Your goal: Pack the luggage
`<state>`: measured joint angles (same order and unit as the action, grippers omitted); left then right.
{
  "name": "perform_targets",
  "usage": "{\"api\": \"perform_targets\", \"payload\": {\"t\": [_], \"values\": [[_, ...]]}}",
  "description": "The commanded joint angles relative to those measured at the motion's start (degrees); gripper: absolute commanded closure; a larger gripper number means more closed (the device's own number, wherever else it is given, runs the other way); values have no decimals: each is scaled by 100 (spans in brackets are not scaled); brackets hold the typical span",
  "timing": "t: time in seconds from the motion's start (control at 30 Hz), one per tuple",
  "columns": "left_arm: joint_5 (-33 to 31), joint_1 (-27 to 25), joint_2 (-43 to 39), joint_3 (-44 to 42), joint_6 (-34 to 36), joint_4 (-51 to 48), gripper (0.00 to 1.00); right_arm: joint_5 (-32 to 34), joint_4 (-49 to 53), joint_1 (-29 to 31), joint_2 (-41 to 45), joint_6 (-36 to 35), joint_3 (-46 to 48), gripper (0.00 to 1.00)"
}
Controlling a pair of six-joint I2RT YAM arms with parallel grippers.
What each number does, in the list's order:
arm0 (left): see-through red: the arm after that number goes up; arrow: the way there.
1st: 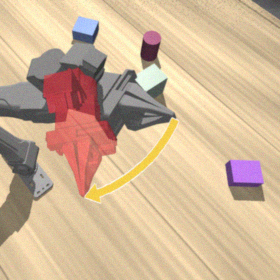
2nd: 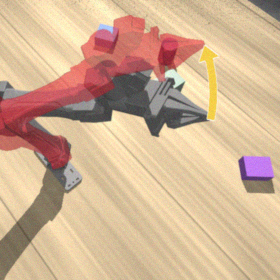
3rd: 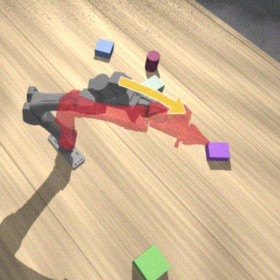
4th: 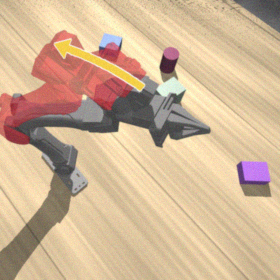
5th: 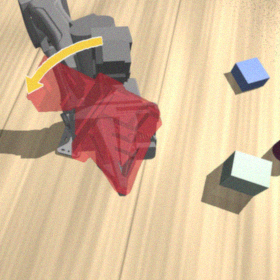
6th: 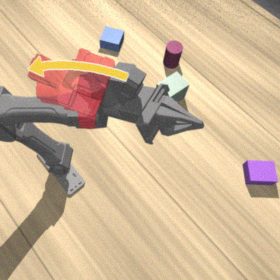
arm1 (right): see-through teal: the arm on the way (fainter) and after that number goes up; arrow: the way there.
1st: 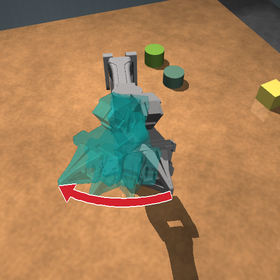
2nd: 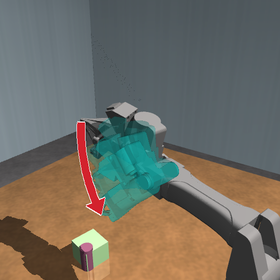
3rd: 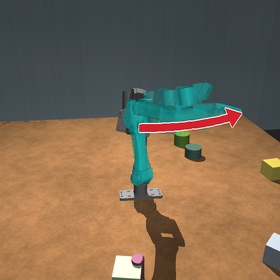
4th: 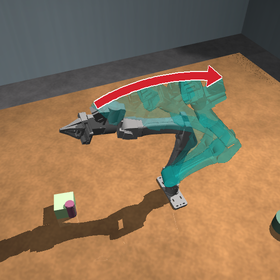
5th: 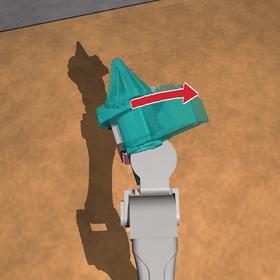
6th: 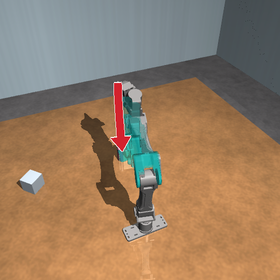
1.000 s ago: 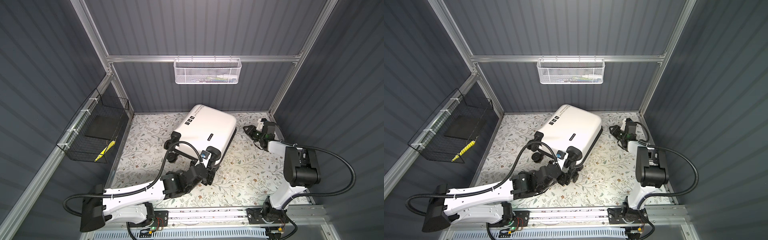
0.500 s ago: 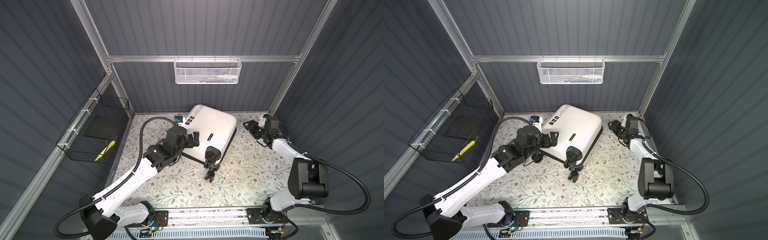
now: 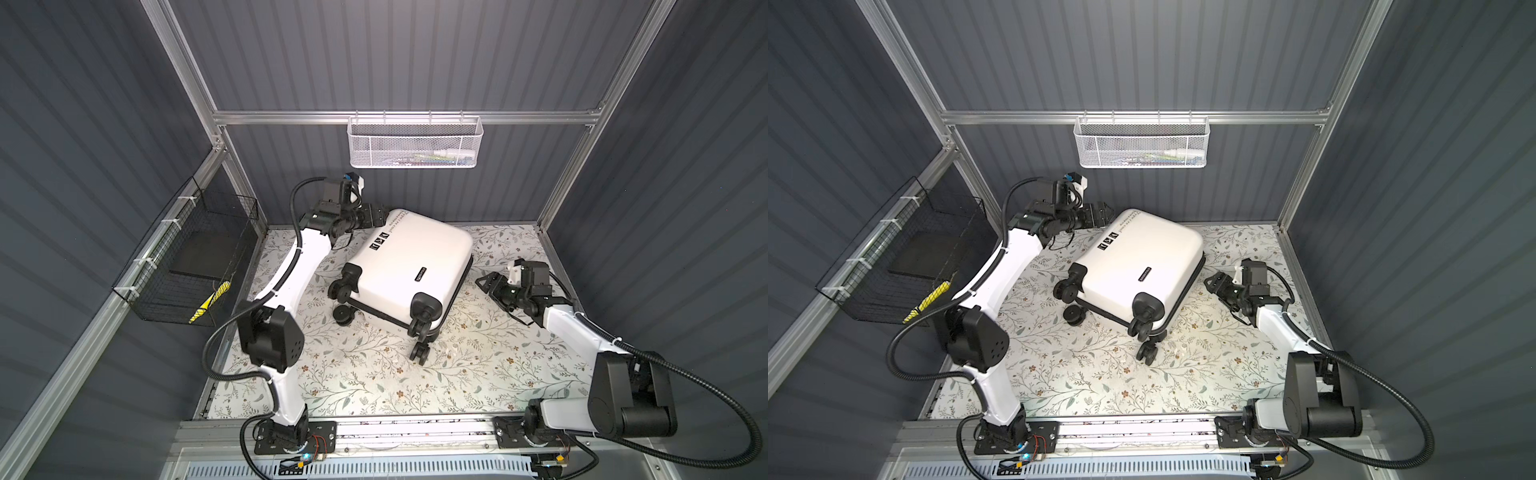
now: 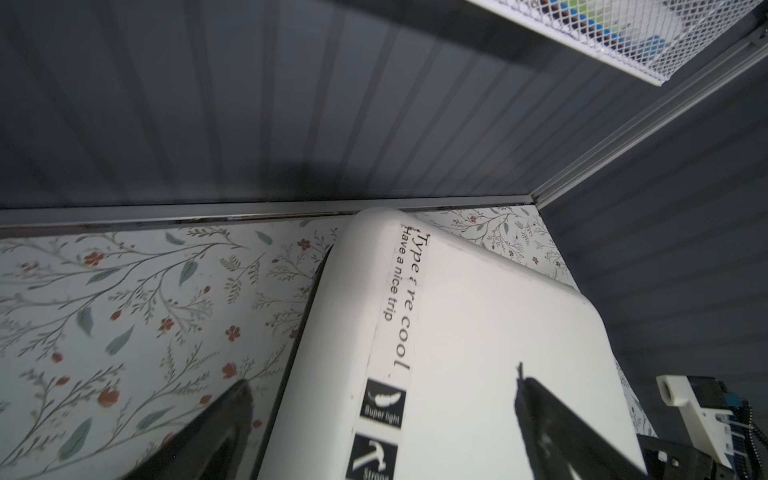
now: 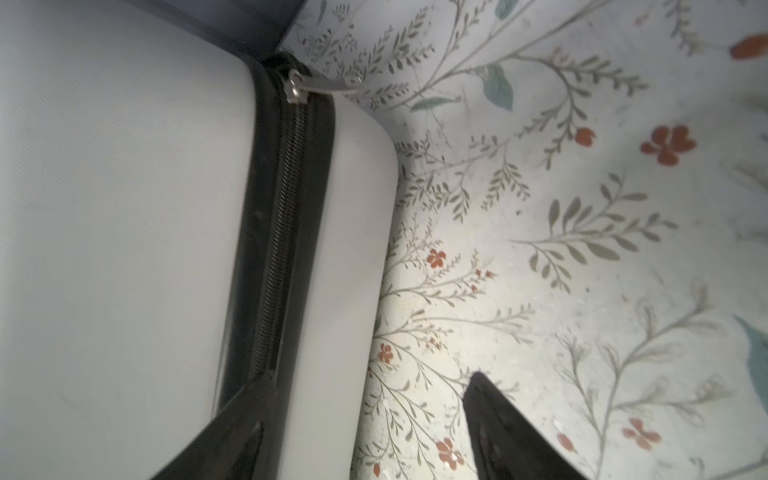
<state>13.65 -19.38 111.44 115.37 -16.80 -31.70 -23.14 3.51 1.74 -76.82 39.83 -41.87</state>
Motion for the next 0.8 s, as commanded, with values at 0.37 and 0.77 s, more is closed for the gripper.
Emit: {"api": "perform_targets", "payload": {"t": [0.37, 0.77], "values": [[2475, -83, 1855, 1608, -75, -200, 8, -6, 597, 43, 838, -291, 728, 24], [2977, -1085, 2747, 2577, -963, 556, 12, -45, 792, -18, 1201, -130, 1017, 23]]}}
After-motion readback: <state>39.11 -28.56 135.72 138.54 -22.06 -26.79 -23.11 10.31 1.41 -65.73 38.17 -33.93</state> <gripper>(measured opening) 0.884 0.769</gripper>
